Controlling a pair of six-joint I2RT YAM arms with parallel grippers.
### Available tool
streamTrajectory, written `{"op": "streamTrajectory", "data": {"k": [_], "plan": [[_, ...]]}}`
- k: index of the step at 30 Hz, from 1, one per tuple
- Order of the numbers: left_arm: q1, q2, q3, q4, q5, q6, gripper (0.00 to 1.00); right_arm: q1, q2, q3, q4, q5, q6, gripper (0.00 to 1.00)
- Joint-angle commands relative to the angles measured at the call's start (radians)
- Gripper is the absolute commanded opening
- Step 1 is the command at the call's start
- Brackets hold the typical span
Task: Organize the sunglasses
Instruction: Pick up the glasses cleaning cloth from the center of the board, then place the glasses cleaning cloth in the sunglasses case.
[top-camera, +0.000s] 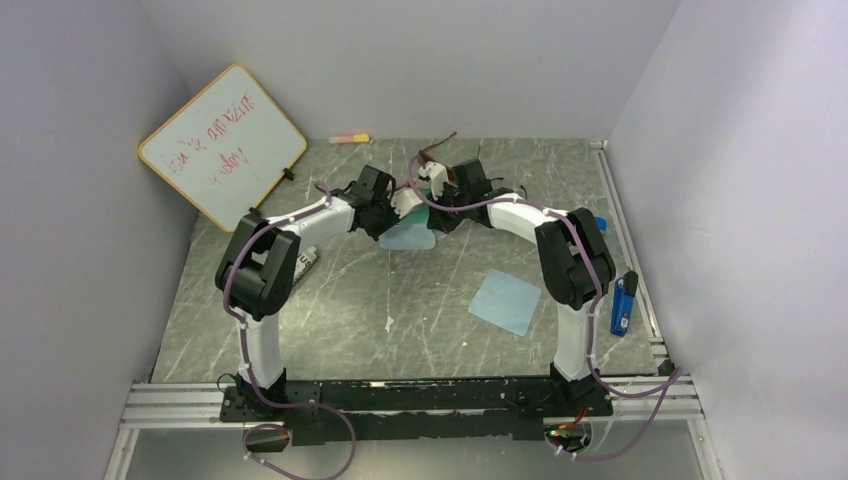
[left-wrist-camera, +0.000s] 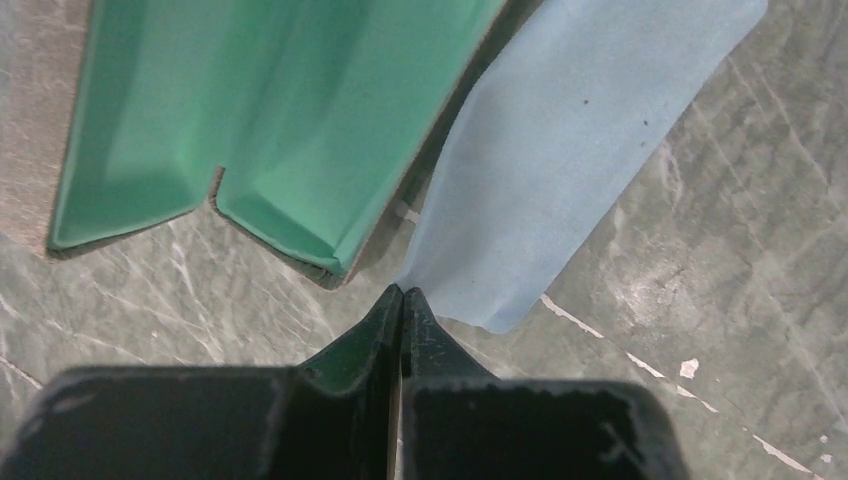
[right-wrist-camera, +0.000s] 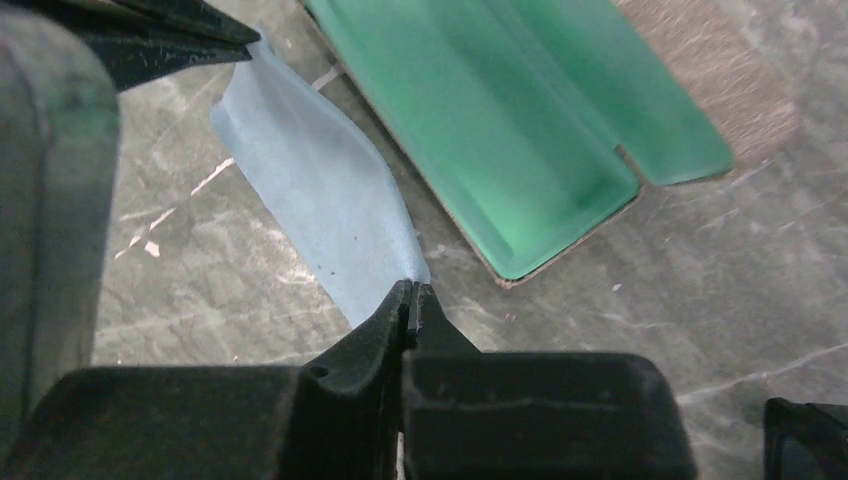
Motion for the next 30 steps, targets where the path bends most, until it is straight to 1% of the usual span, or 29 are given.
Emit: {"op": "streamTrajectory", "data": {"k": [1,7,17,30], "plan": [[0.008,0.007,0.053,0.04,-0.024,-0.02,0.05,-0.005,0.018,0.062,0.048,0.03,0.03,0.0],[0.021,0.018,0.075,0.051,-0.032,-0.027,0.05,-0.006,0.036,0.085,0.052,0.048,0.048,0.0],[0.033,0.027,0.086,0.063,-0.007,-0.032,0.05,-0.018,0.046,0.102,0.075,0.074,0.078,0.0],[0.039,0.046,0.091,0.109,-0.024,-0.048,0.05,-0.025,0.073,0.134,0.095,0.092,0.117,0.0]]}}
